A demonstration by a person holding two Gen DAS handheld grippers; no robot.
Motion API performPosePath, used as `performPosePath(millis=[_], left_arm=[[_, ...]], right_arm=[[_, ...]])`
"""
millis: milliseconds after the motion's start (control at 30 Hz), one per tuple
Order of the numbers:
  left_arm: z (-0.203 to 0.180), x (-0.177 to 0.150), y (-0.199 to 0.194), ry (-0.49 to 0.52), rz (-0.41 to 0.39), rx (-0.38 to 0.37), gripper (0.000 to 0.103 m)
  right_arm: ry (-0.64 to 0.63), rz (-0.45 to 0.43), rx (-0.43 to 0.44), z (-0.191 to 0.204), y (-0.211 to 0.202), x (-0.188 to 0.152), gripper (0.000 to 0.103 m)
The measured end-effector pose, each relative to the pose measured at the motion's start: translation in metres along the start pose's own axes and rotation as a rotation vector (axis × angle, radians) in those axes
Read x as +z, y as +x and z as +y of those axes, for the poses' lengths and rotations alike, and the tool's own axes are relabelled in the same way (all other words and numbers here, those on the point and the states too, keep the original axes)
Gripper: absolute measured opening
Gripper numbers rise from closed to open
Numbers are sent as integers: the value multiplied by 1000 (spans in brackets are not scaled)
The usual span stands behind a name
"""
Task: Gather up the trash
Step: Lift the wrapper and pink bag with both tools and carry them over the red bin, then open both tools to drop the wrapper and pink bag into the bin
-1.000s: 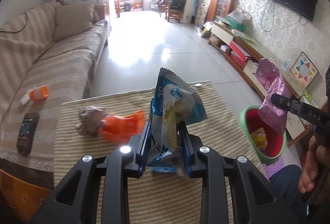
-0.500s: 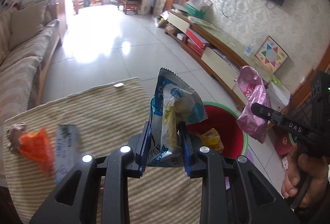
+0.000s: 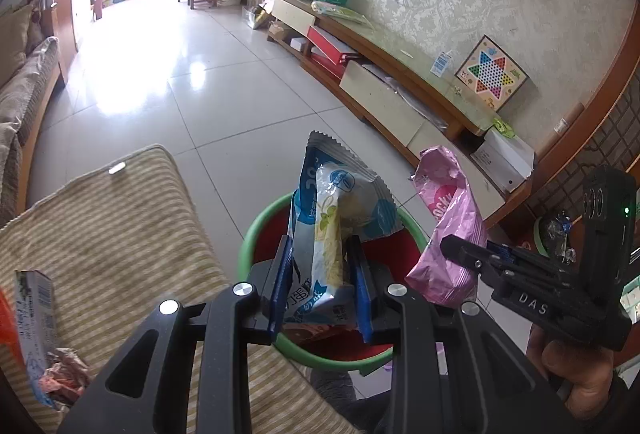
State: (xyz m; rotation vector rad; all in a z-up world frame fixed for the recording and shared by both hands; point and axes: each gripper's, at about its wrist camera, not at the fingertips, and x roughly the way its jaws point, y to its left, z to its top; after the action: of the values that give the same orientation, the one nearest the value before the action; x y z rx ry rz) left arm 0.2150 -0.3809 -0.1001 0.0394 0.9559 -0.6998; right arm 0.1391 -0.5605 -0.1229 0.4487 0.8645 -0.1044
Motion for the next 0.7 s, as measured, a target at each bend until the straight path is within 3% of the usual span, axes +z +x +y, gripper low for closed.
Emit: performPosePath(millis=[433, 567, 700], left_arm=[[-10, 2, 39, -37, 49, -31, 29], [-12, 3, 40, -57, 41, -44, 45], [-12, 3, 41, -77, 41, -56, 53]], right_arm=[[-17, 62, 2, -13, 23, -7, 26], [-31, 72, 5, -10, 27, -7, 27], [-41, 73, -17, -9, 28, -8, 49]])
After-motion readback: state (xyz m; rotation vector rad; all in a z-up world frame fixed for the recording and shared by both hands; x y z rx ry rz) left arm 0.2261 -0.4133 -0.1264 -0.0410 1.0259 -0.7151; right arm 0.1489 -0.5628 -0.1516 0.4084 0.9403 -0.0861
